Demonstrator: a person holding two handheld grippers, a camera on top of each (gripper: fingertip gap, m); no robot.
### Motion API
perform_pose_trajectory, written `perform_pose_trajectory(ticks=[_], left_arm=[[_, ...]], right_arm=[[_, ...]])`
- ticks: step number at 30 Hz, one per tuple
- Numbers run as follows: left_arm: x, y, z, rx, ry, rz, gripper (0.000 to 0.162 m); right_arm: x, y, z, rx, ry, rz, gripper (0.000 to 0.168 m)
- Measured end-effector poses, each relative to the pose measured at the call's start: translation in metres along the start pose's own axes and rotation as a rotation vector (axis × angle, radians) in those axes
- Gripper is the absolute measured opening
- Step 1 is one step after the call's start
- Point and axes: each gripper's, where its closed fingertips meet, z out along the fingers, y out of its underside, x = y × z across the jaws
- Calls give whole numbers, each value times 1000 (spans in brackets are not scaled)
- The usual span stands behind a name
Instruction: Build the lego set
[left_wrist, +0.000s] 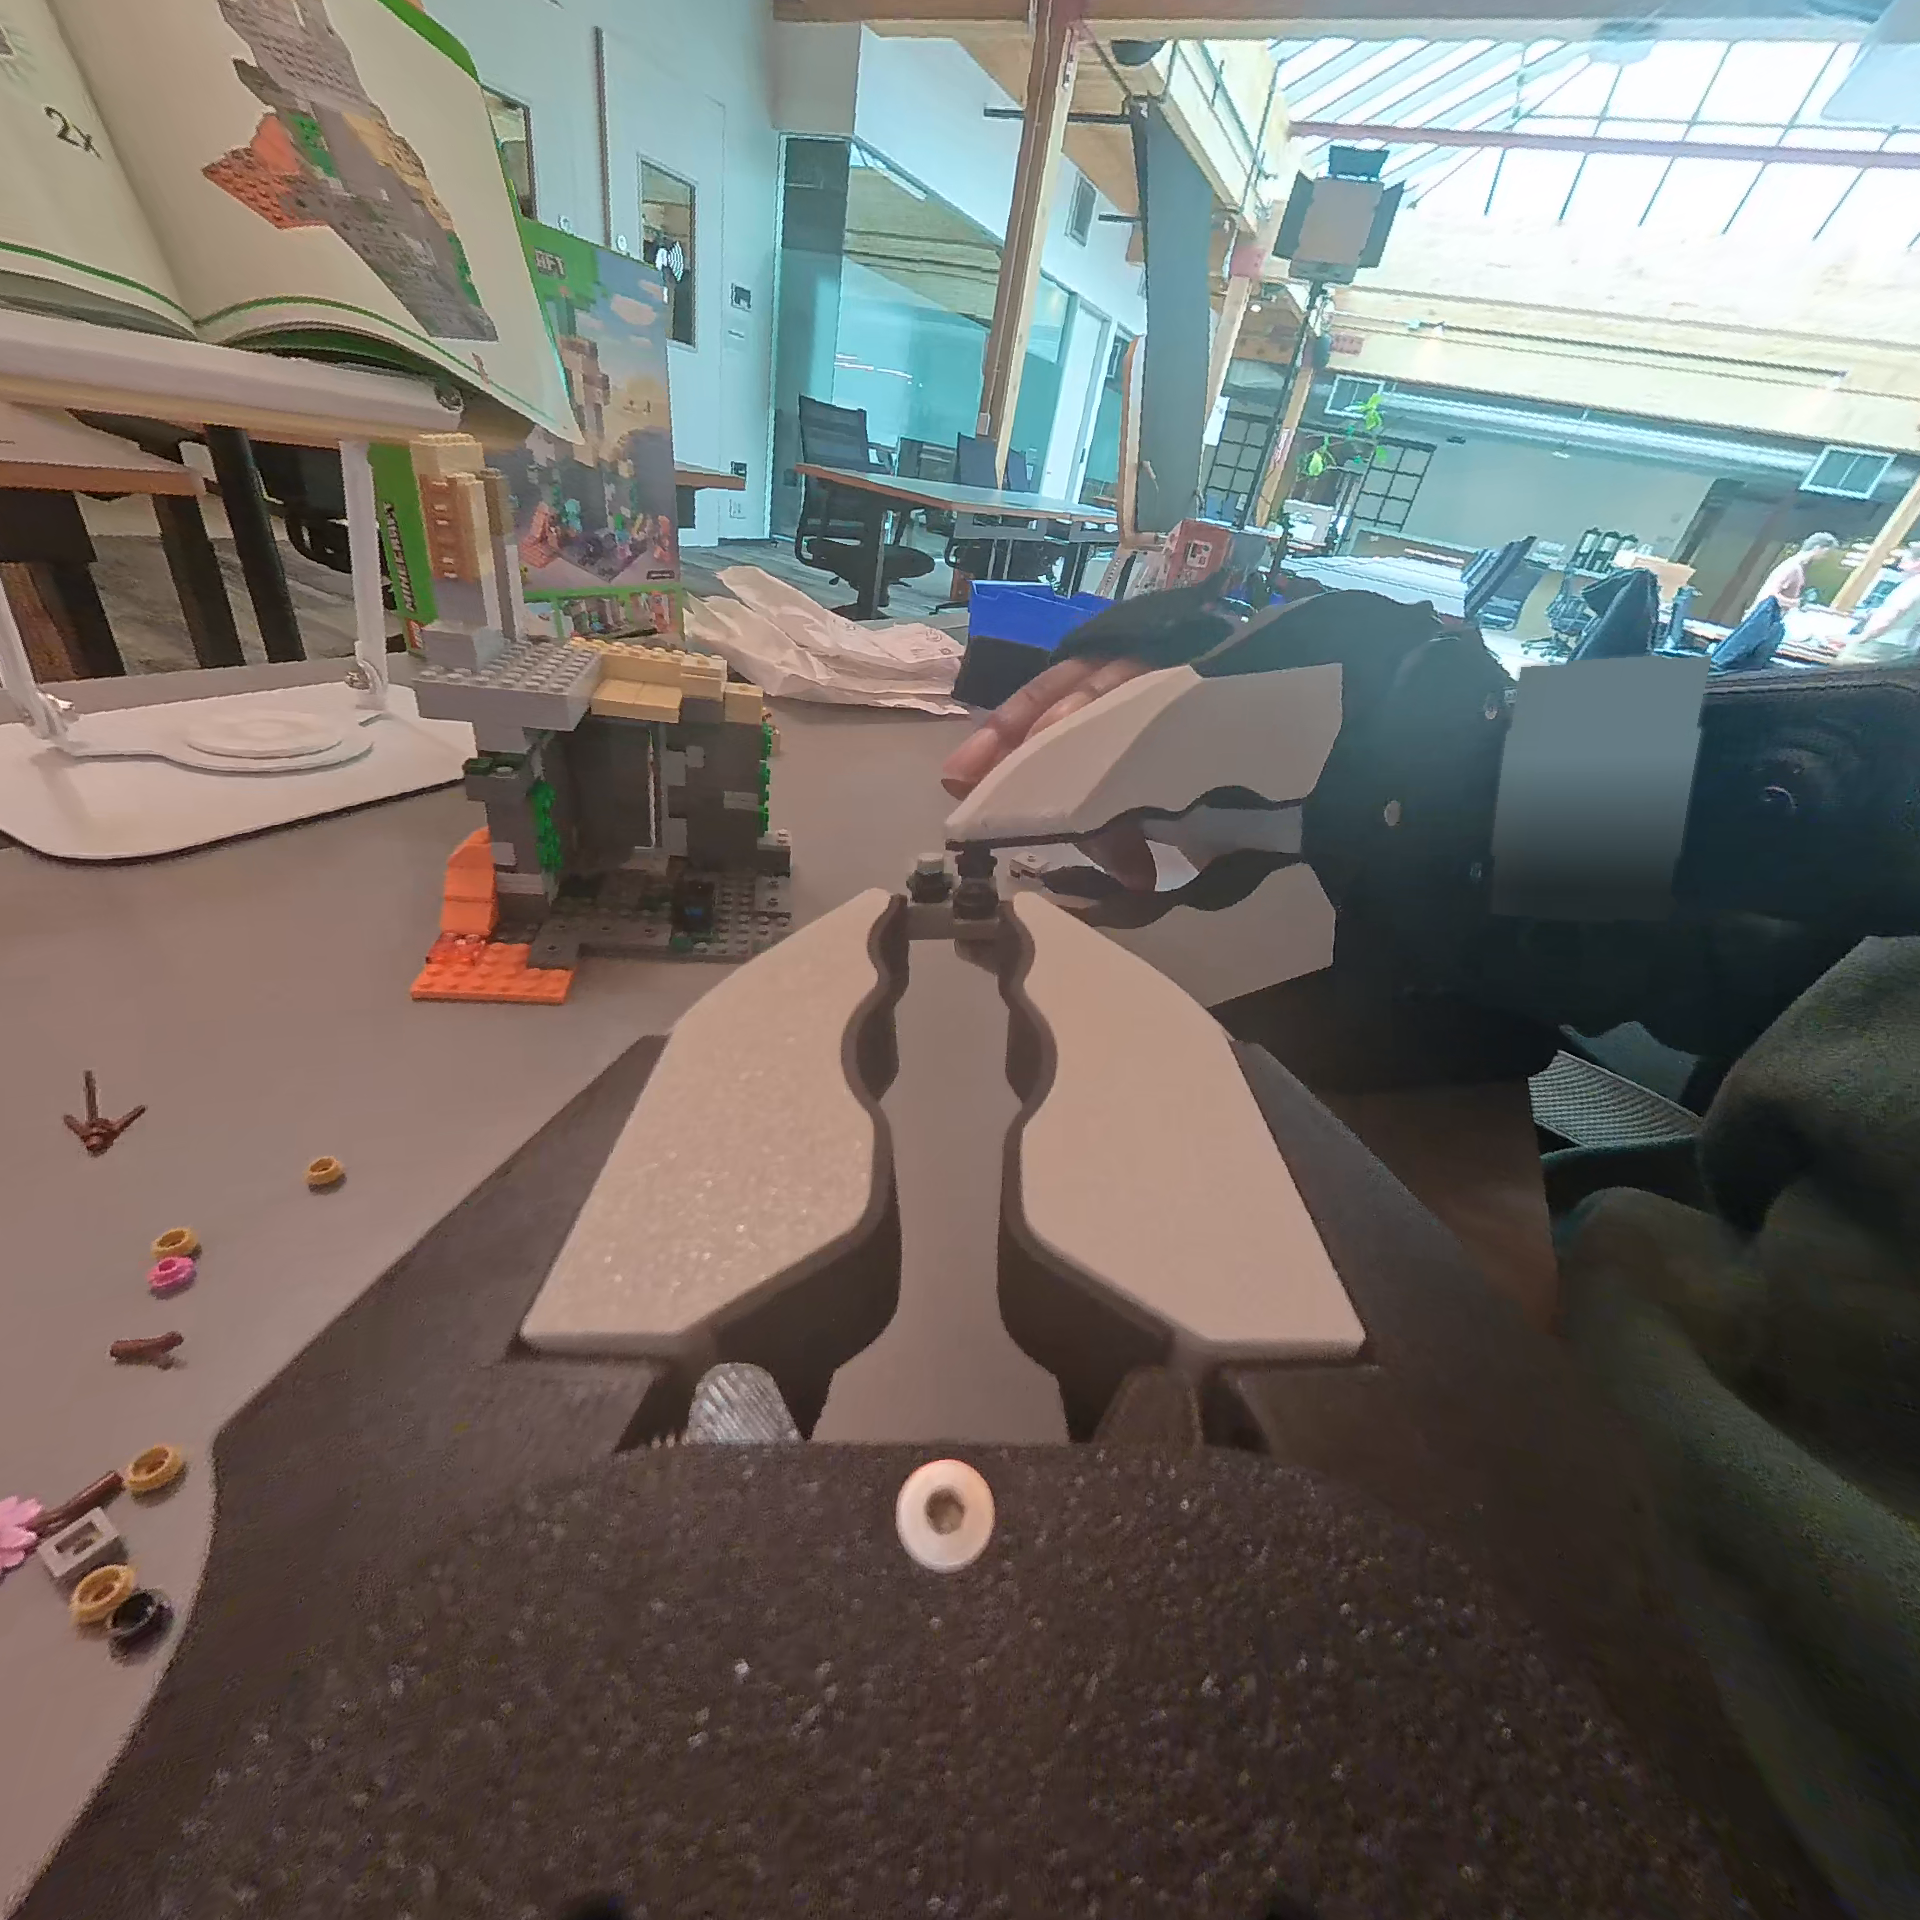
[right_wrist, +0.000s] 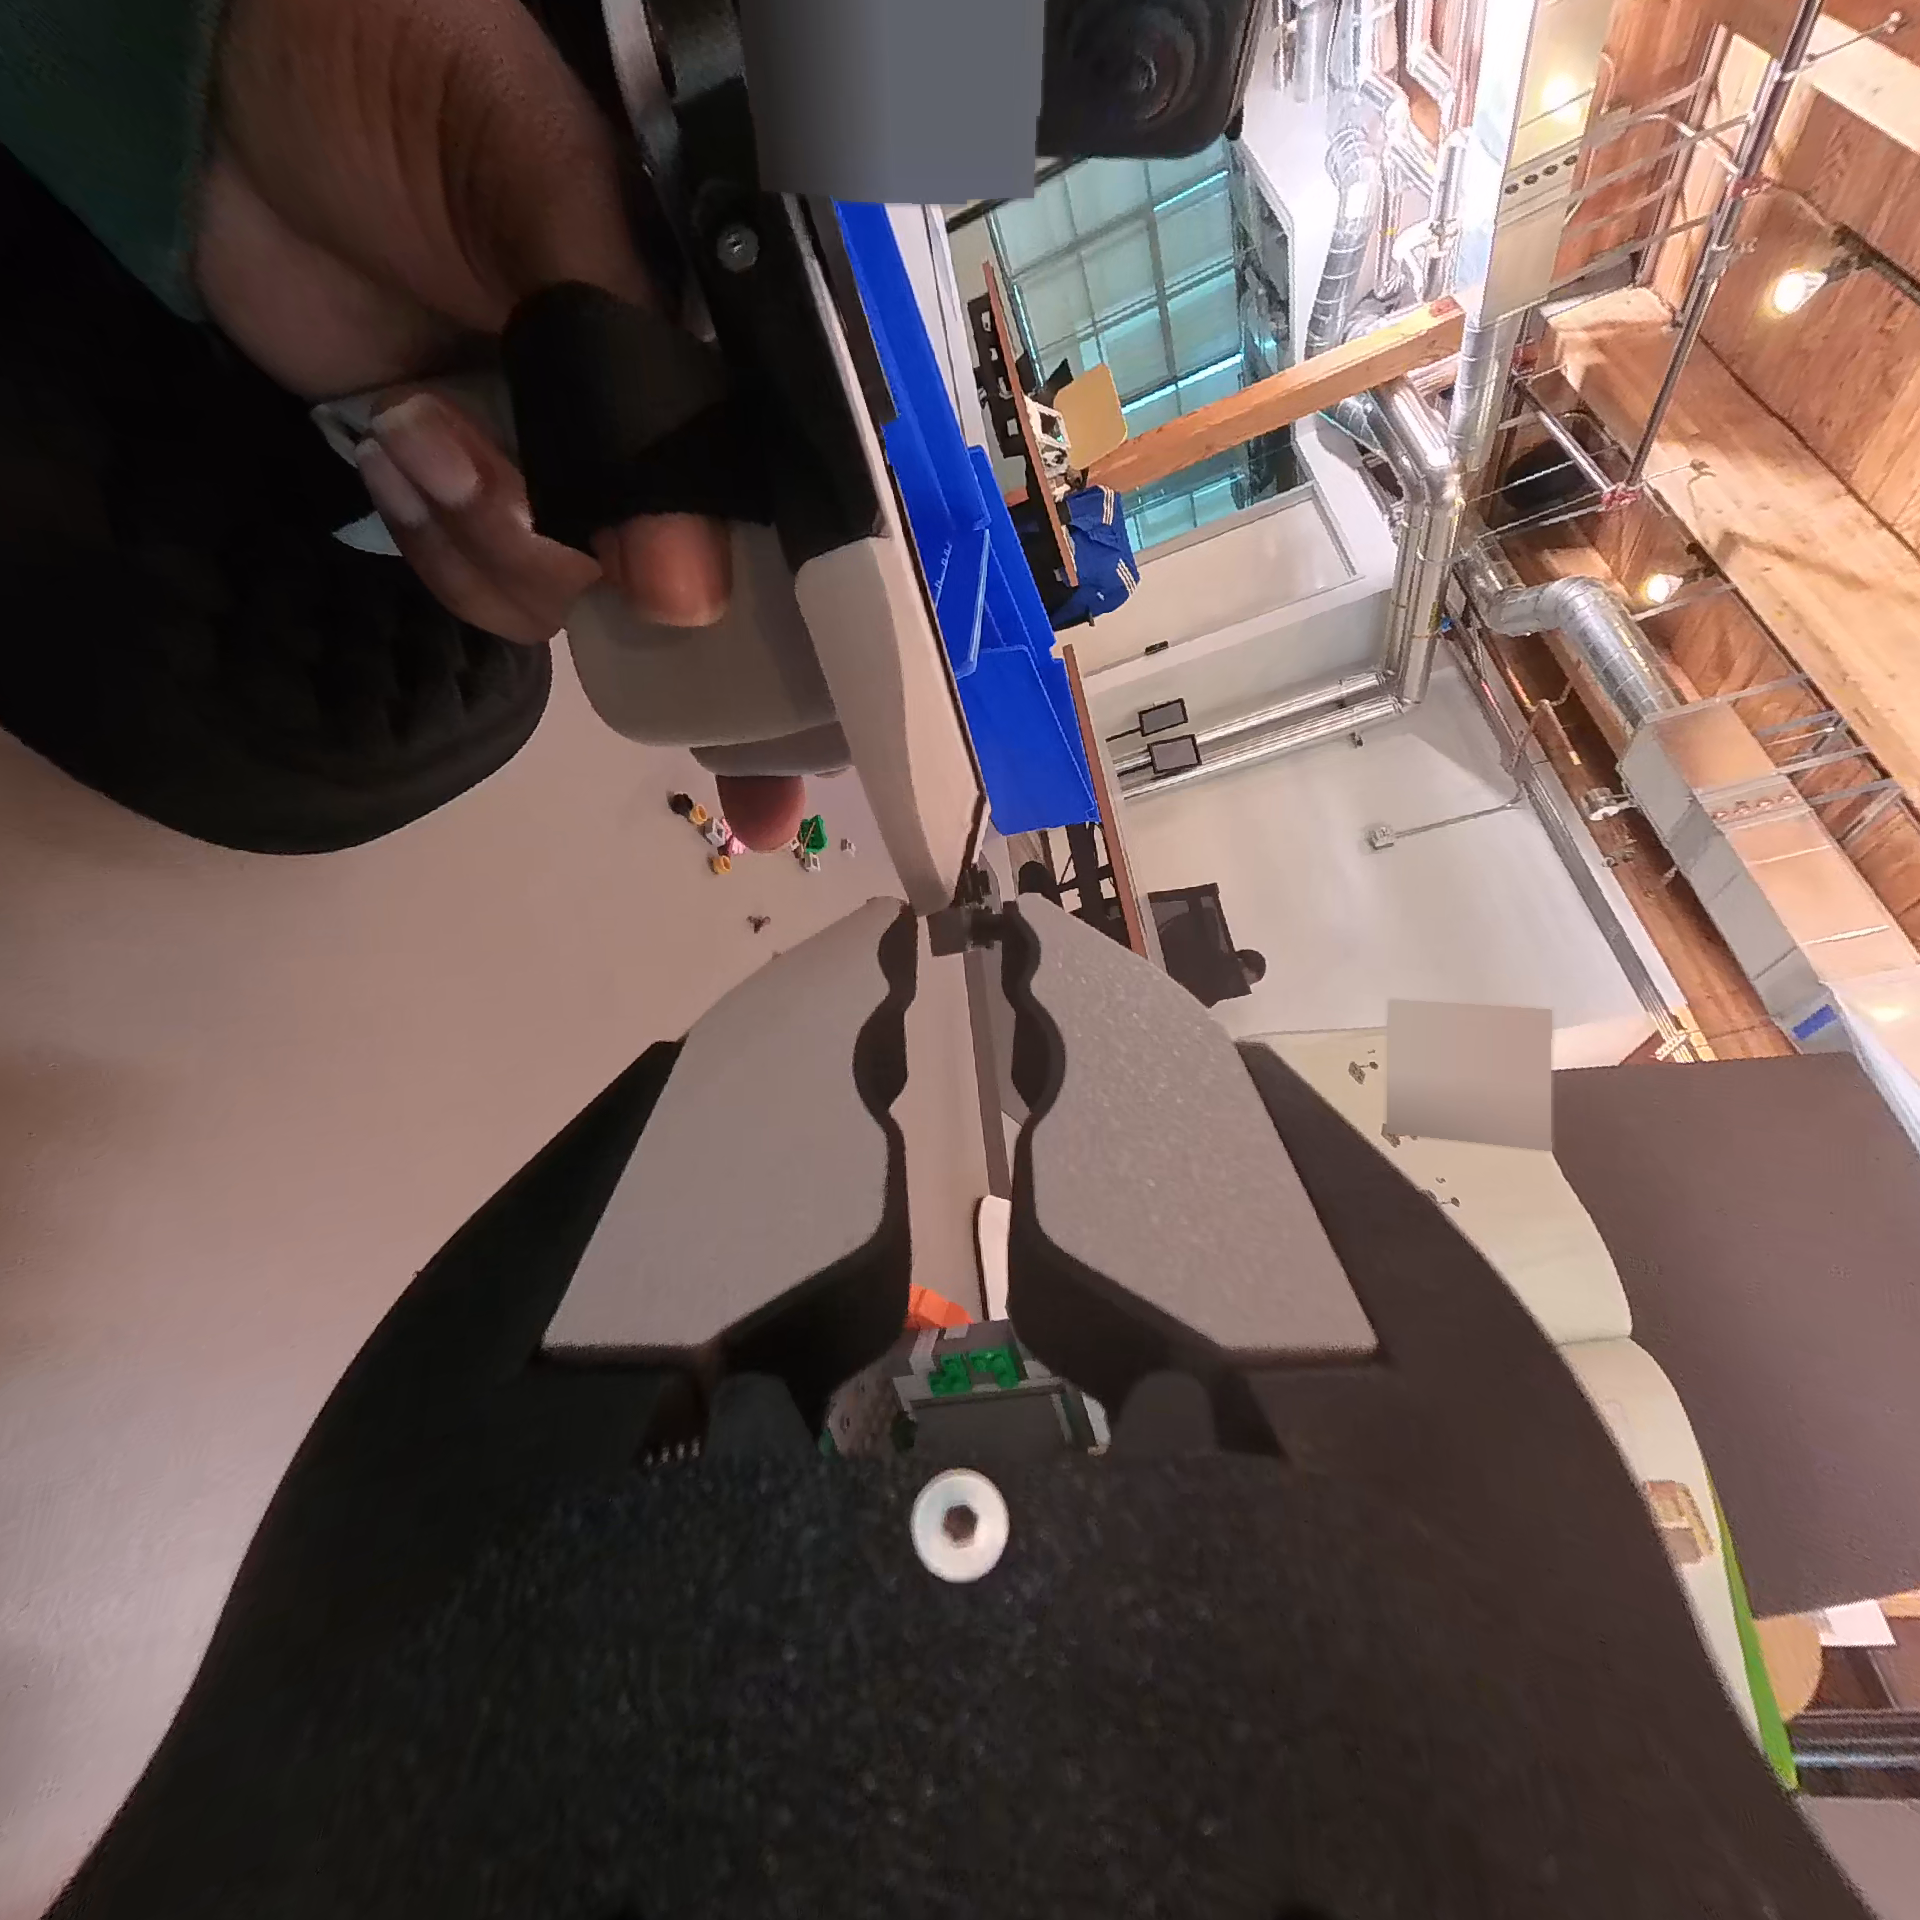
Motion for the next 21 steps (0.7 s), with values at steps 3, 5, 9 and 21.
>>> perform_pose_trajectory(ticks=[3, 5, 9, 21], left_arm=[[1, 0, 0, 1, 14, -22, 16], [2, 0, 0, -1, 28, -48, 16], [4, -1, 0, 6, 47, -81, 16], [8, -16, -7, 125, 172, -314, 16]], right_arm=[[-1, -1, -1, -1, 4, 18, 12], [-1, -1, -1, -7, 0, 39, 12], [0, -2, -2, -9, -22, 113, 11], [11, -13, 0, 13, -141, 388, 10]])
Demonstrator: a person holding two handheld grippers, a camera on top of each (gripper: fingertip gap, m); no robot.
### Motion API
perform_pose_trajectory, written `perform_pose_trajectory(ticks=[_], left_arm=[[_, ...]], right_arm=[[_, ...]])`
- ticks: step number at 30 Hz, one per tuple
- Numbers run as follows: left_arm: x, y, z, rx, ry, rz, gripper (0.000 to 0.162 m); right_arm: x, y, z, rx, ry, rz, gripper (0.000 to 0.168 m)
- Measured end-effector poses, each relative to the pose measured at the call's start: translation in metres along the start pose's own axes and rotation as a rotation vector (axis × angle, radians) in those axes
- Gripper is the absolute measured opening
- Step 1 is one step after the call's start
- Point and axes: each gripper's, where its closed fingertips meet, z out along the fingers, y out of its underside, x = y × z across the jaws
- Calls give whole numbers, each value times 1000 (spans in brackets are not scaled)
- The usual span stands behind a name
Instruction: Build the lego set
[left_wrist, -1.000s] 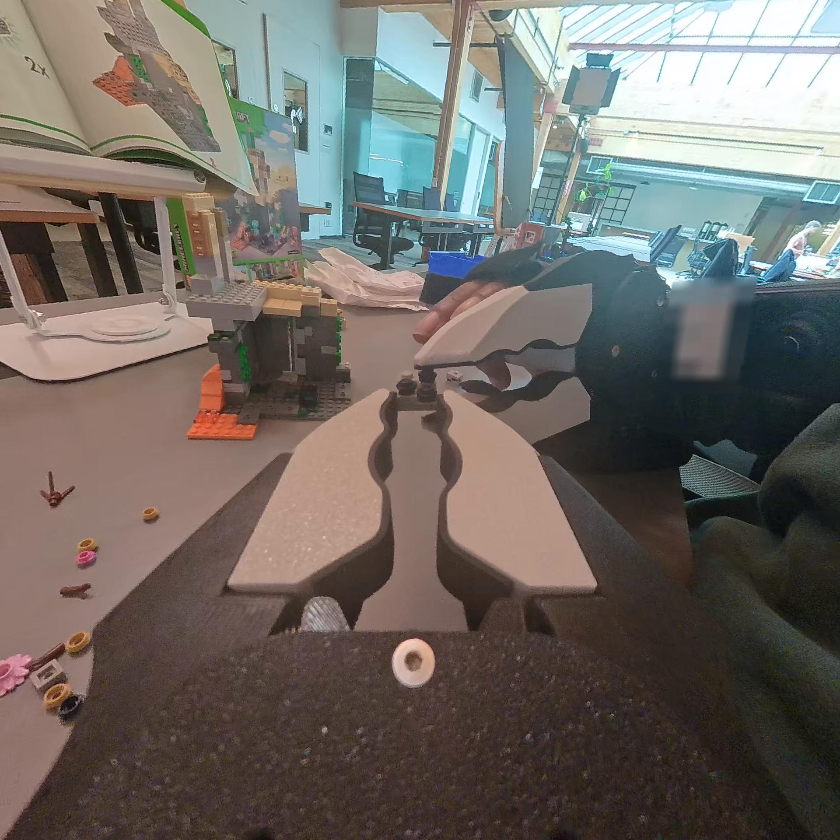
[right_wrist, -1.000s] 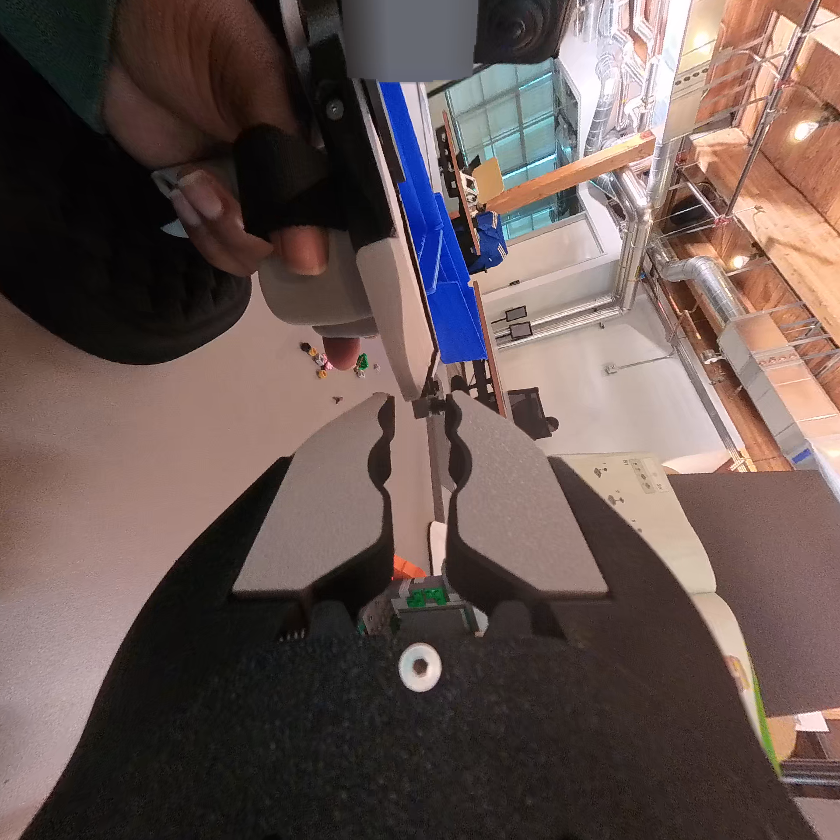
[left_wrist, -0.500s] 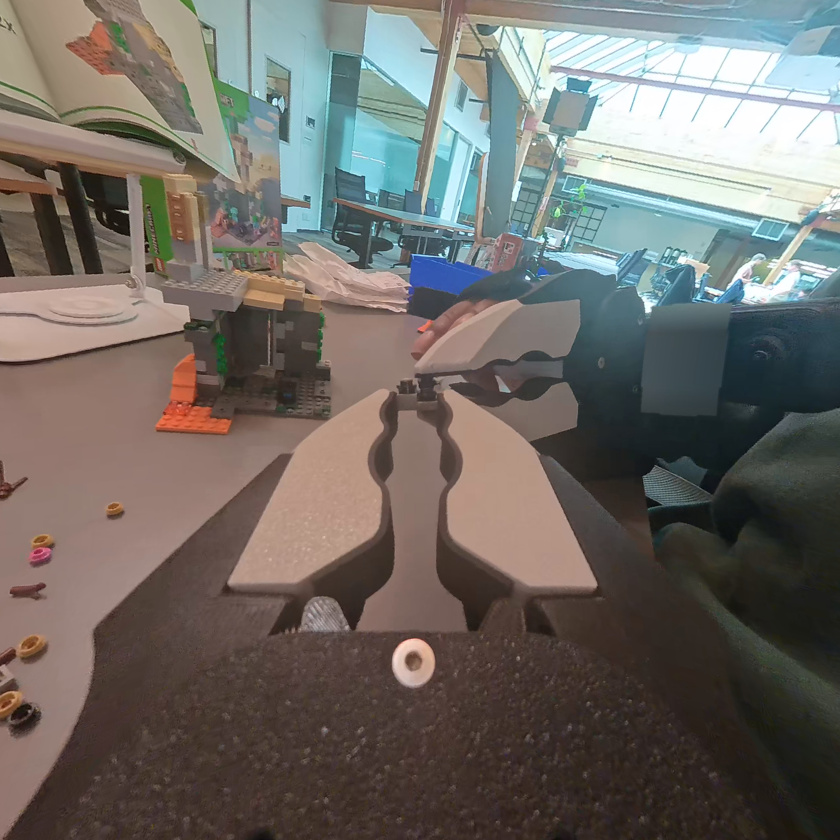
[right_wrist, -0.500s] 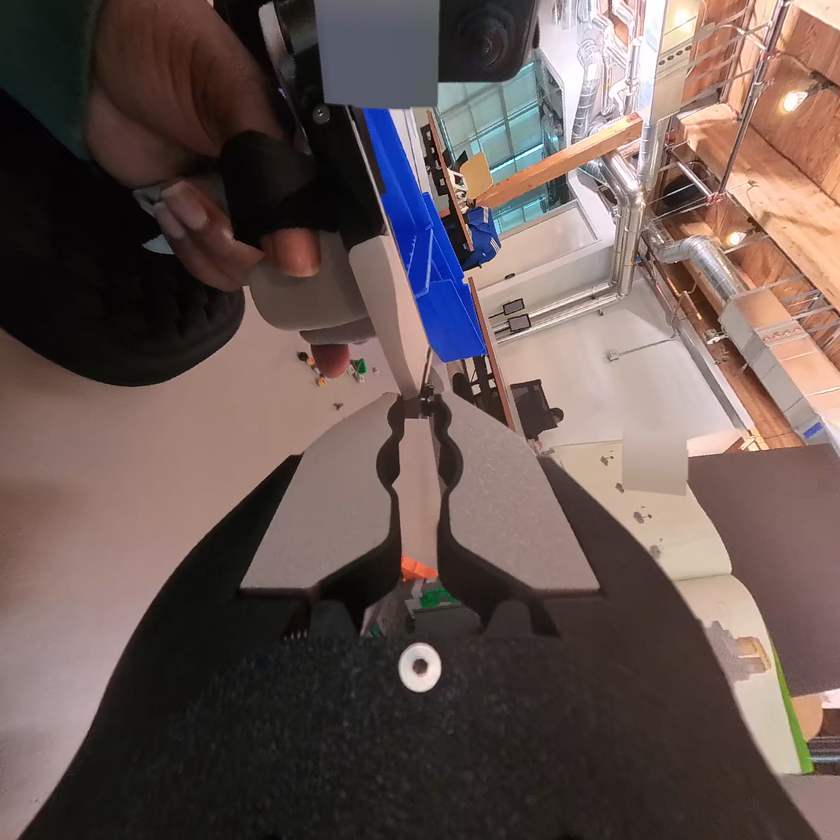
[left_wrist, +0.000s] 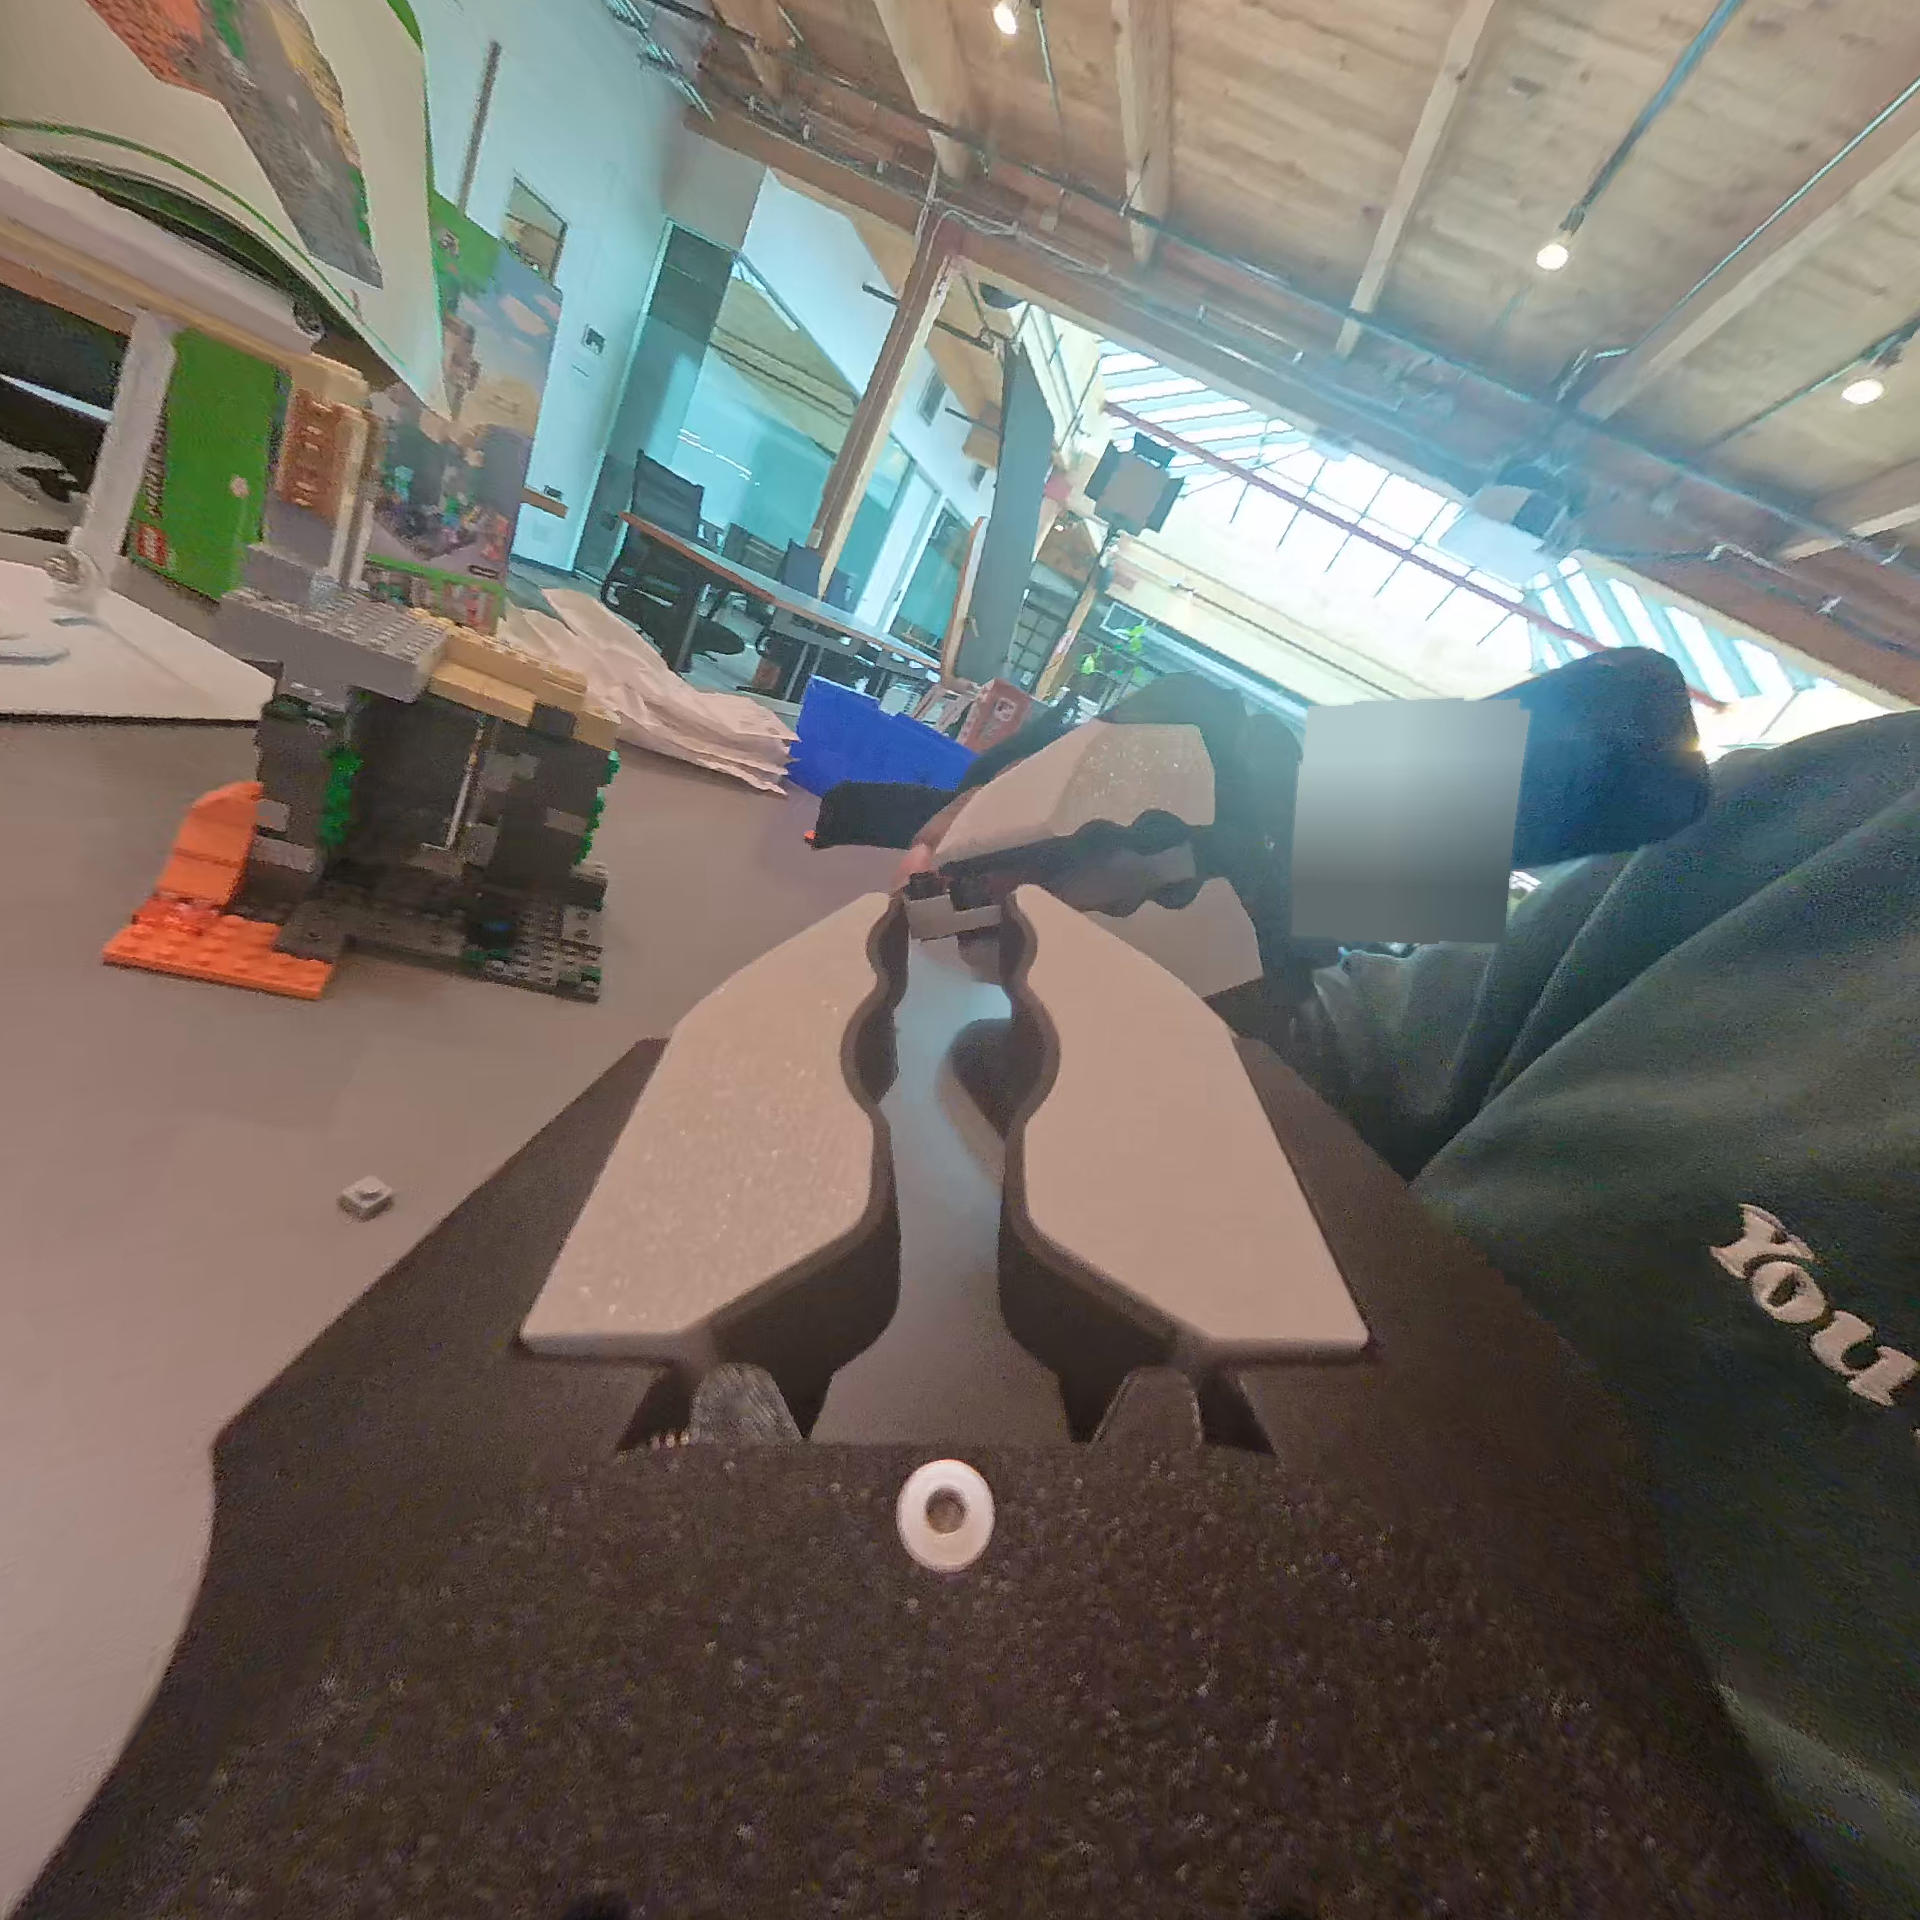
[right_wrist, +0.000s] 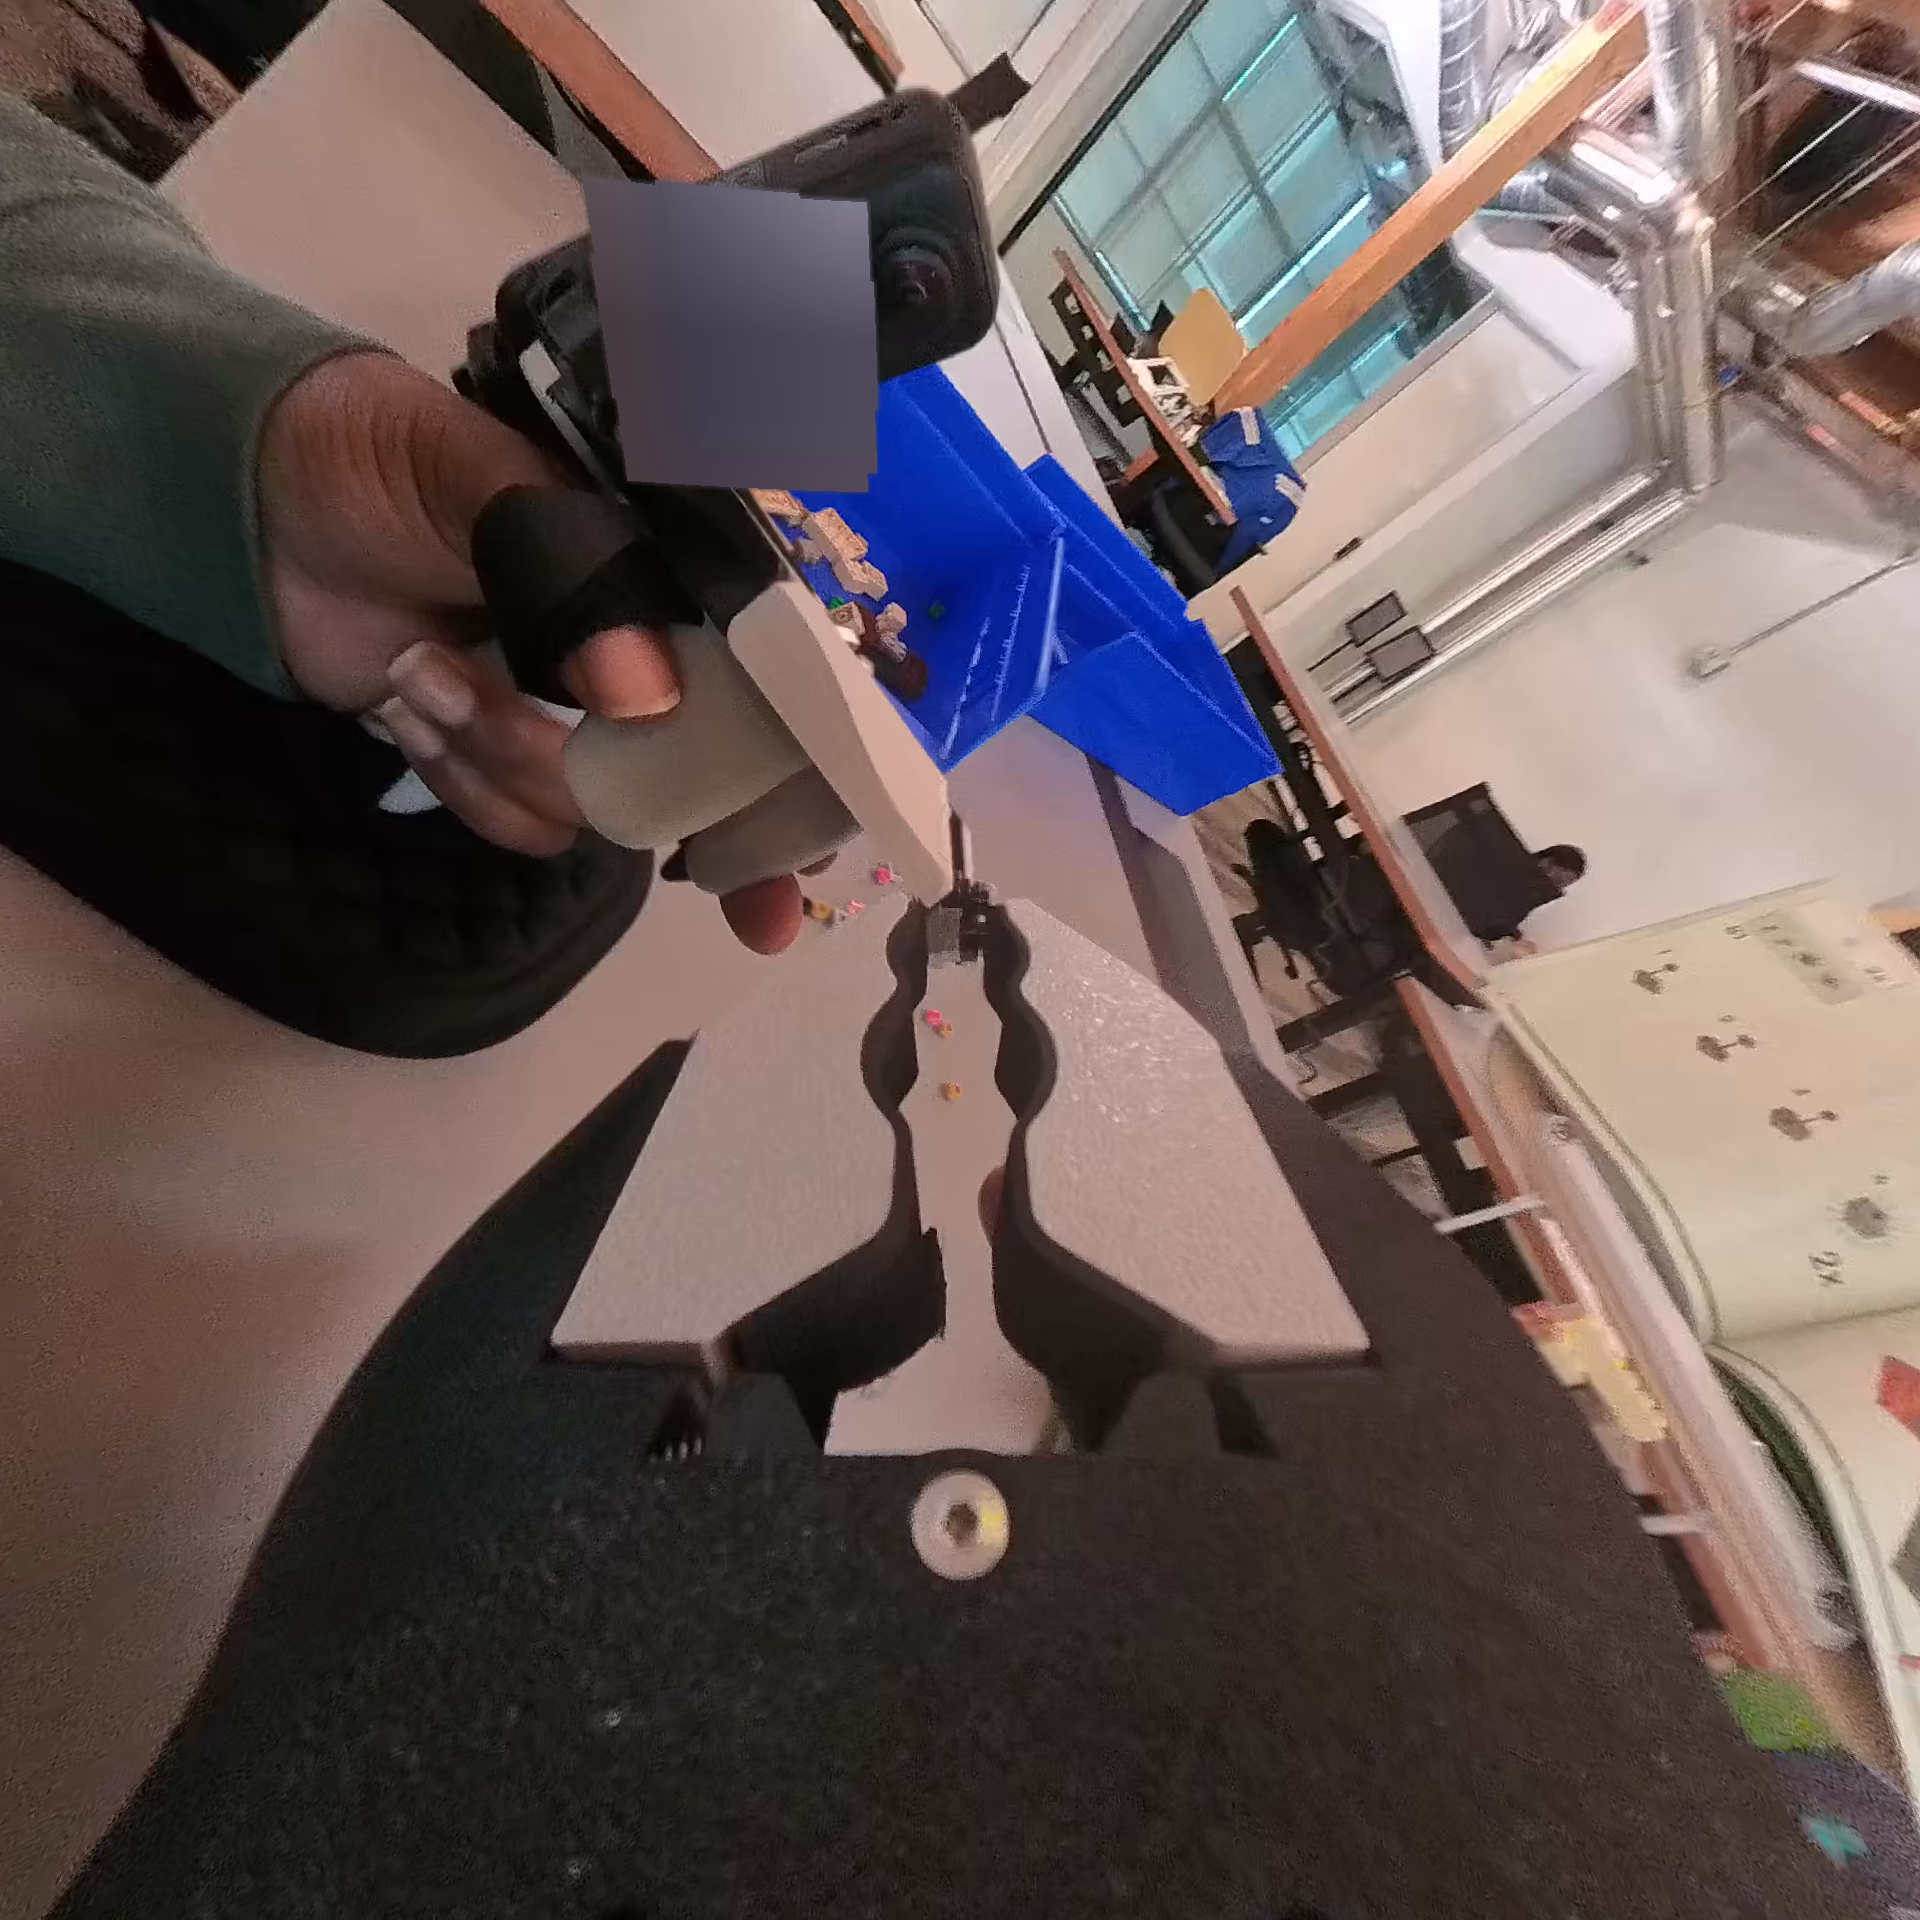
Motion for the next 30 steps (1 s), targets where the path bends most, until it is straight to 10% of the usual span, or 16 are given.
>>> perform_pose_trajectory(ticks=[17, 23, 30], left_arm=[[-3, 5, -1, -41, -40, 68, 16], [-5, 1, -5, -29, -74, 130, 16], [1, 15, 0, -112, -93, 272, 16]], right_arm=[[-4, 5, 1, -4, -55, -42, 11], [9, 10, -7, 17, -307, 332, 18], [0, 91, 22, -361, -518, 487, 19]])
